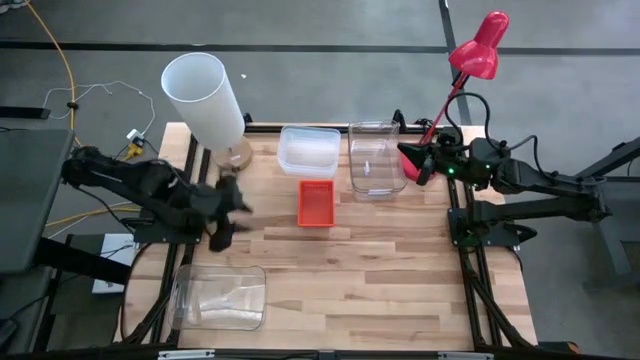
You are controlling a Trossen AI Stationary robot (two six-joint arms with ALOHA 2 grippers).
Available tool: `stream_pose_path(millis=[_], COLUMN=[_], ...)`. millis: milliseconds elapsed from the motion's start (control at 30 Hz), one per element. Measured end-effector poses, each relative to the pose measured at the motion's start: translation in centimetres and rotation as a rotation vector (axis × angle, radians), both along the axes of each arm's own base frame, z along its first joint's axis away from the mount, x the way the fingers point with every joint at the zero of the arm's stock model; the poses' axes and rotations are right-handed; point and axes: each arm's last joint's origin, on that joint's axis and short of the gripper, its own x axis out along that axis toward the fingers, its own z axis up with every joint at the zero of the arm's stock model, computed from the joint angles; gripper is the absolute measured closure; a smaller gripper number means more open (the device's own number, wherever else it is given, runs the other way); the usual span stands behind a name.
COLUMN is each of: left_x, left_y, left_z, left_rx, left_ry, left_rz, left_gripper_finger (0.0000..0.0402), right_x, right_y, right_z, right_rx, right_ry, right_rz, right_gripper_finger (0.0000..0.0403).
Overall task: Stack baskets by color
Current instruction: Stack the bottom transparent bin on the top transparent bin
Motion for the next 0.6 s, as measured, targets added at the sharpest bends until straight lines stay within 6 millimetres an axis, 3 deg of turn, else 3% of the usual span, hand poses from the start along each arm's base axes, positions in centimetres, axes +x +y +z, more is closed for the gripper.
stream_pose_path(millis=[133, 233, 400, 600], left_x=[-0.2, -0.4, -0.7, -1.0], left_y=[-2.2, -4.3, -7.3, -8.6], left_z=[-1.7, -3.1, -6.2, -11.0], left_rx=[-0.163, -0.182, -0.165, -0.164], left_ry=[0.234, 0.368, 0.467, 0.554], left_rz=[-0.078, -0.118, -0.172, -0.139], left_gripper_finger=[0.0153, 0.0145, 0.0146, 0.0146], right_x=[0.0, 0.0, 0.0, -0.1], right_y=[0.0, 0.0, 0.0, 0.0], right_z=[-0.1, -0.2, -0.3, -0.6], right_rx=[0.002, 0.003, 0.011, 0.017], right_ry=[0.009, 0.019, 0.028, 0.058], right_rz=[0.0, 0.0, -0.001, -0.018], right_gripper_finger=[0.0402, 0.0402, 0.0402, 0.0402])
